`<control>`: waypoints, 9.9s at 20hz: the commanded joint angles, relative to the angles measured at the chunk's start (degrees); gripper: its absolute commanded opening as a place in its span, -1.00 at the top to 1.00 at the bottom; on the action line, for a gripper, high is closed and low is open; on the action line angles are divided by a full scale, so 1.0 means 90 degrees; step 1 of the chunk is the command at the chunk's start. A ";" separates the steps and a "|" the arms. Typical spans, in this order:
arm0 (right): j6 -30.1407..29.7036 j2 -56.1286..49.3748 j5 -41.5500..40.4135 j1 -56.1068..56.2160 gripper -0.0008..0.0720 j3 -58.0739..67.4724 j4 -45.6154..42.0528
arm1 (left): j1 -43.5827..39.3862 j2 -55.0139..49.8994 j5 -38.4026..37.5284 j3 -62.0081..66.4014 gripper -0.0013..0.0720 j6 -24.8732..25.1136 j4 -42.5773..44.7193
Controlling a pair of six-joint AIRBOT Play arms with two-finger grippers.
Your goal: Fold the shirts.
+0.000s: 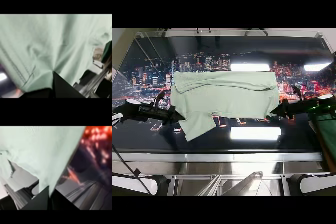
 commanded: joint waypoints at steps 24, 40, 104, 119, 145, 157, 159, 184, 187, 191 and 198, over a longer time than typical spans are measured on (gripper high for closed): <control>0.0049 -0.1061 -0.1943 0.0568 0.92 0.1948 0.1455 | 0.0168 -0.2684 -0.1894 0.5792 0.90 -0.1593 -0.1406; -0.0639 -0.1290 -0.1440 0.0306 -0.08 0.2635 0.0911 | 0.0493 -0.3861 -0.1258 0.7742 0.15 -0.1875 -0.2943; 0.1197 -0.1093 -0.4189 0.5778 0.93 0.4204 0.0753 | 0.0367 0.2059 -0.0855 0.1399 0.92 0.0250 -0.1596; 0.2875 -0.0872 0.1015 0.3531 0.12 0.5566 -0.2178 | 0.0529 0.2334 -0.1506 0.0209 0.93 0.0835 -0.2946; 0.0976 -0.0095 -0.1552 0.3036 0.93 0.2620 0.1826 | 0.0529 0.2523 -0.1564 0.0209 0.93 0.0838 -0.2885; 0.6018 0.3155 0.0474 -0.2273 0.93 0.3376 -0.2752 | 0.0457 0.2521 -0.1564 0.0209 0.93 0.1032 -0.2880; 0.6246 0.3636 0.1579 -0.3116 0.93 0.3368 -0.4845 | 0.0294 0.2521 -0.1564 0.0209 0.93 0.1059 -0.2878; 0.5042 0.3704 0.1132 -0.2744 0.93 0.3002 -0.3079 | -0.0760 0.2523 -0.1928 0.1452 0.94 0.0930 -0.3262; 0.4510 0.4284 0.0918 -0.1175 0.93 0.2960 -0.3167 | -0.0767 0.2793 -0.2045 0.1525 0.94 0.0770 -0.3164; 0.4335 0.5741 0.0270 0.1324 0.93 0.1472 -0.3558 | -0.0765 0.4476 -0.1749 -0.0359 0.94 0.0617 -0.2948; 0.4495 0.7412 -0.1899 0.3679 0.93 -0.2164 -0.3759 | -0.0760 0.7728 -0.0916 -0.2868 0.92 -0.0763 -0.0882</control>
